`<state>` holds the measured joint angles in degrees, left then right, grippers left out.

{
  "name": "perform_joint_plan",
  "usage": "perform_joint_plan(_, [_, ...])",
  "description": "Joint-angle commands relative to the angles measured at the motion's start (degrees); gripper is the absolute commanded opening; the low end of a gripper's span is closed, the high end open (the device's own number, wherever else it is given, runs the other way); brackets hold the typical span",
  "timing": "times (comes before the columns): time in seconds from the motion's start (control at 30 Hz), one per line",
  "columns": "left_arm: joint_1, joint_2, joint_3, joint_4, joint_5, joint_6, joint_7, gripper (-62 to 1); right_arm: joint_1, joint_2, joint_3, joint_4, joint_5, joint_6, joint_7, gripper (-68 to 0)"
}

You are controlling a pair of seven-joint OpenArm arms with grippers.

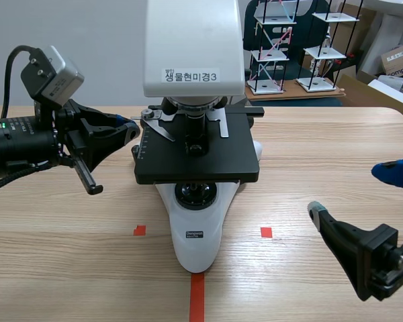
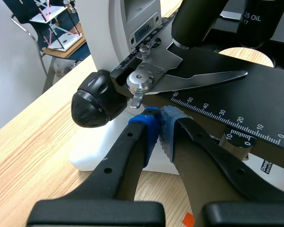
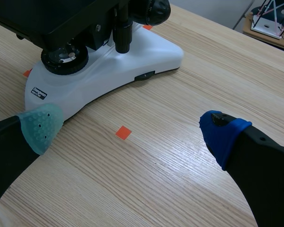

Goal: Return to the home posture

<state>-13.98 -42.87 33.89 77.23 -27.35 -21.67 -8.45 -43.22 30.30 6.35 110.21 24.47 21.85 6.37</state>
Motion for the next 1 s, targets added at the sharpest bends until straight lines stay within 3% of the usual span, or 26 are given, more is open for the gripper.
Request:
perform_joint_plan(0.0, [-0.3,0.3,-0.5,1.0,-0.7,-0.1,-1.0,-58.1,0.2,0.3,0.4,0.3,0.2,0.0,1.0,-3.3])
perform_joint_plan(0.6, [-0.3,-0.3,-0.5,1.0,-0.7,-0.1,-1.2,-58.1,0.2,0.3,0.4,0.3,0.2,0.0,1.0,-3.3])
perform_joint_plan(0.77, [1.5,-3.4,-1.5,1.1,-0.5,-0.1,-5.5,-58.2,0.2,0.3,0.4,0.3,0.2,0.0,1.0,-3.3])
perform_joint_plan(0.97, [9.5,-7.3,-7.9,1.4,-0.5,-0.1,-7.7,-58.1,0.2,0.3,0.4,0.3,0.2,0.0,1.0,-3.3])
